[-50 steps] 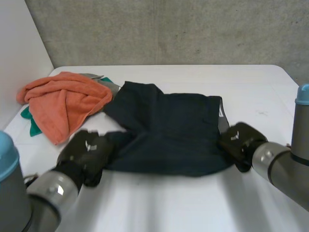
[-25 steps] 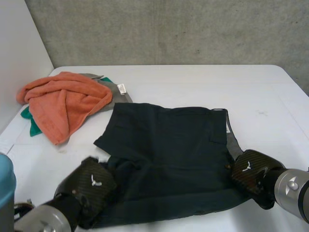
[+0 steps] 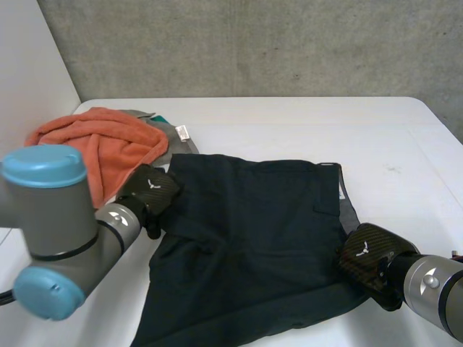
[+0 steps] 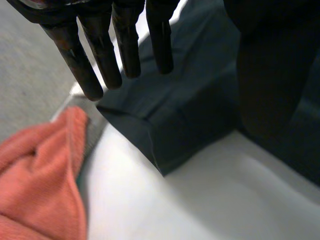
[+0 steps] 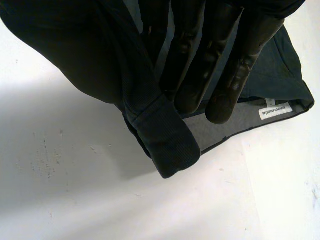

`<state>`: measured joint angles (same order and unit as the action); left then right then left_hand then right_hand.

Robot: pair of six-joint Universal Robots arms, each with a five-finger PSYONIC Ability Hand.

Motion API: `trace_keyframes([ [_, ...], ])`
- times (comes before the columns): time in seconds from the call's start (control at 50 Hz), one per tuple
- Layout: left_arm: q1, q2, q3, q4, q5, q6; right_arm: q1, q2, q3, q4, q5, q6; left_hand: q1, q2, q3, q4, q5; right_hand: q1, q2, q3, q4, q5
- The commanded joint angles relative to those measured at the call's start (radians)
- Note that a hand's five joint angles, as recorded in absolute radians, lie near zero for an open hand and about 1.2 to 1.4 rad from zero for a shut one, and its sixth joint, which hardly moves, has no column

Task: Fold the laundry.

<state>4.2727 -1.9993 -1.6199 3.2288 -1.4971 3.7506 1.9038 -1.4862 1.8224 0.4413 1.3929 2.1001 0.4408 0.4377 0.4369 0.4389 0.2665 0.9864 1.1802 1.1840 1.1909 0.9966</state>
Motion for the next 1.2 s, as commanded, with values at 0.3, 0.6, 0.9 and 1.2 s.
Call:
trace_keyframes([
  [0.3, 0.033, -0.19, 0.107, 0.131, -0.19, 0.014, -0.006, 0.011, 0.021, -0.032, 0.002, 0.001, 0.955, 0.959, 0.959, 0.957, 0.955, 0.41, 0.216, 0.212, 0.205, 0.225],
  [0.6, -0.048, -0.105, 0.055, 0.12, -0.293, 0.011, 0.008, 0.063, -0.014, -0.075, 0.0, 0.072, -0.03, -0.026, -0.026, -0.028, -0.03, 0.41, 0.216, 0.212, 0.205, 0.225],
  [0.9, -0.099, 0.344, -0.212, 0.034, -0.302, -0.095, 0.008, 0.109, -0.038, -0.128, 0.002, 0.141, -0.063, -0.06, -0.059, -0.061, -0.063, 0.41, 0.216, 0.212, 0.205, 0.225],
  [1.2, -0.231, 0.47, -0.311, -0.408, -0.176, -0.489, 0.008, 0.146, -0.069, -0.162, 0.009, 0.212, 0.025, 0.028, 0.029, 0.027, 0.025, 0.41, 0.216, 0.212, 0.205, 0.225],
])
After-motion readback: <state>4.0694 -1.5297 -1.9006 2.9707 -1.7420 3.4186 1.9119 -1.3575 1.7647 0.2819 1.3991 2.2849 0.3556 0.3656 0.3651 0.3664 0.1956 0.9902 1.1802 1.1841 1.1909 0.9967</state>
